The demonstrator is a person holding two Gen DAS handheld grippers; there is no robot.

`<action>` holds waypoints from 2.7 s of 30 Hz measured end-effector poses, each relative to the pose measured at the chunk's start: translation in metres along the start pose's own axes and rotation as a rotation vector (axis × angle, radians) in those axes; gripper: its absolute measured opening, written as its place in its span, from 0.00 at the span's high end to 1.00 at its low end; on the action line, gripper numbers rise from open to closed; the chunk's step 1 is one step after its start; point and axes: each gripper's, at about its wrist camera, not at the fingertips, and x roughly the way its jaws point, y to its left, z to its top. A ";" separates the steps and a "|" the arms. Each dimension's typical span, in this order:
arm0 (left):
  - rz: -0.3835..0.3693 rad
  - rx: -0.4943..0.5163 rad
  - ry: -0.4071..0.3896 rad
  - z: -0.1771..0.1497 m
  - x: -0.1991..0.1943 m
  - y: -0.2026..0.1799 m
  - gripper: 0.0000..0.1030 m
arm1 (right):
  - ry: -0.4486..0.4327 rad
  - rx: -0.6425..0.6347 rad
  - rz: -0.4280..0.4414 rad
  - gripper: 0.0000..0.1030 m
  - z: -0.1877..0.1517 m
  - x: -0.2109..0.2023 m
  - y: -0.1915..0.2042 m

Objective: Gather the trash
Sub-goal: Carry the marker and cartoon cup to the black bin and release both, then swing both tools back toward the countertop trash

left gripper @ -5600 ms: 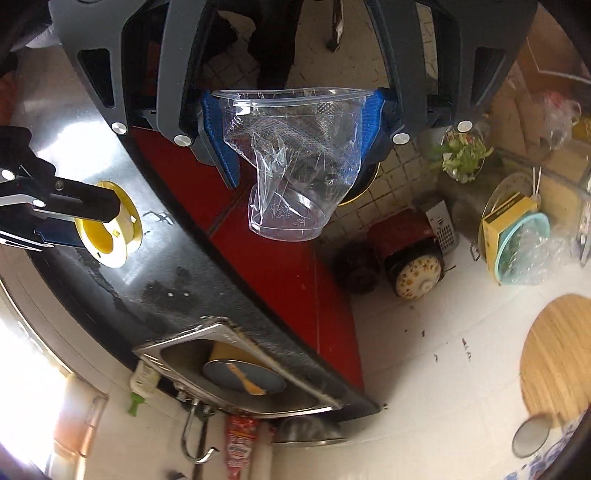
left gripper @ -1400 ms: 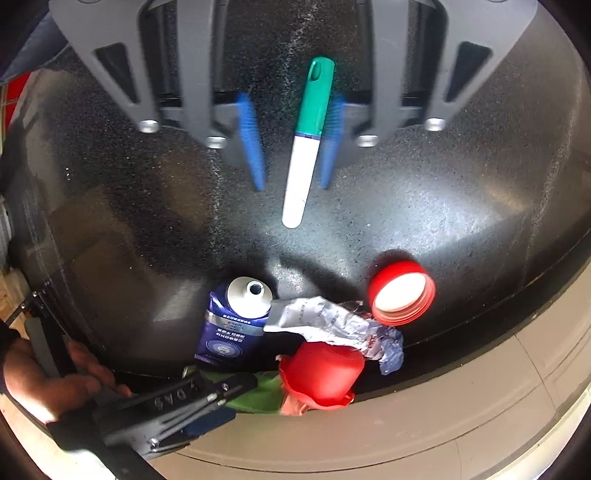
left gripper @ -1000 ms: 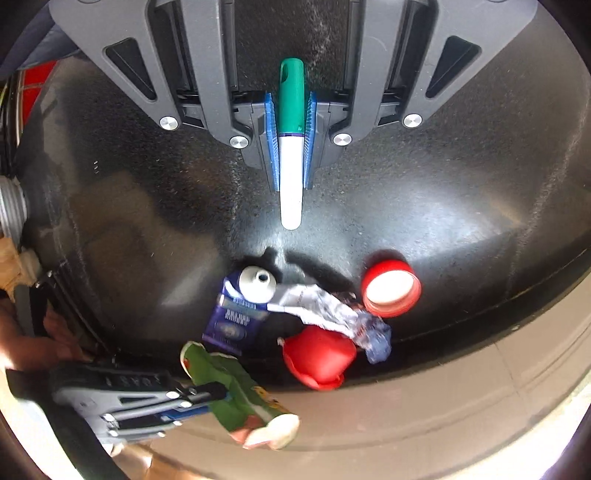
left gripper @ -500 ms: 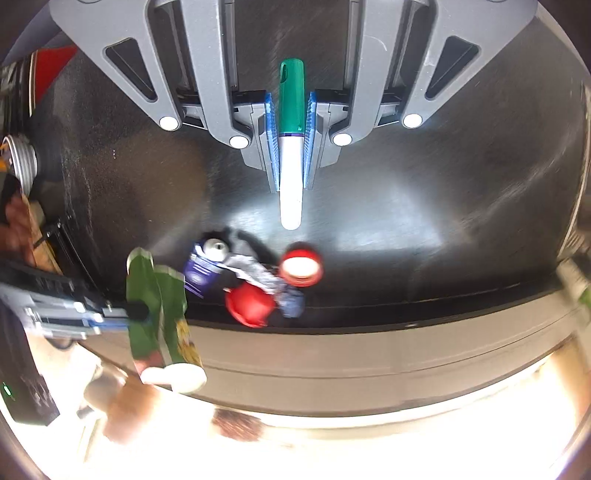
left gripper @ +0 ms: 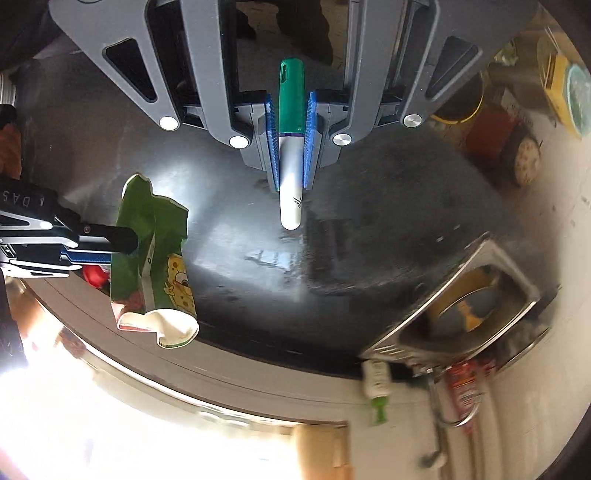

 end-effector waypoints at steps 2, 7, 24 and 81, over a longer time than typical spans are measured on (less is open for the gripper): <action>0.062 -0.082 -0.001 -0.017 -0.014 0.044 0.88 | 0.021 -0.054 0.063 0.82 0.014 0.020 0.036; 0.194 -0.251 0.012 -0.069 -0.044 0.134 0.88 | 0.081 -0.205 0.204 0.82 0.043 0.069 0.130; 0.307 -0.592 0.048 -0.186 -0.030 0.290 0.88 | 0.393 -0.346 0.392 0.82 0.049 0.242 0.337; -0.275 0.319 0.004 0.040 0.068 -0.113 0.11 | -0.132 0.584 -0.380 0.18 -0.079 -0.087 -0.095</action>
